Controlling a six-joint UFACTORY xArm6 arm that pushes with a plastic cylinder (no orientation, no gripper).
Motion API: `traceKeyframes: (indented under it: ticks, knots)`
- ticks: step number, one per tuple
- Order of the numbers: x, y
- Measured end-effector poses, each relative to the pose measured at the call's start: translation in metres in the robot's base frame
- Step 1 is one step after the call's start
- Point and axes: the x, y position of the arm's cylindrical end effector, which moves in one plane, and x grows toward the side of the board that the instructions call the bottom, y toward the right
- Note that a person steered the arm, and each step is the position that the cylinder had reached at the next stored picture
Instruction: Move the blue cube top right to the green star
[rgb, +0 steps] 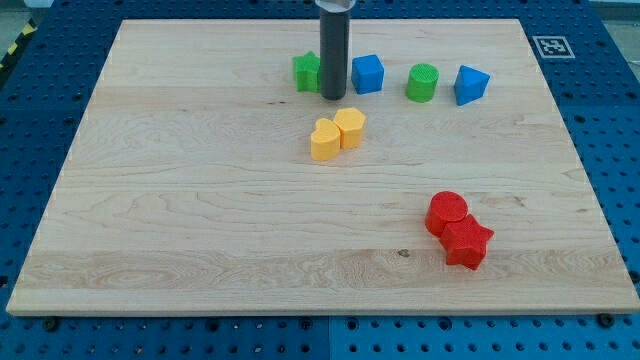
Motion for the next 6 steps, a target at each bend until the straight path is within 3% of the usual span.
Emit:
traceKeyframes:
  ticks: [2, 5, 6]
  knots:
    - [0.0, 0.016]
    - [-0.058, 0.028]
    - [-0.058, 0.024]
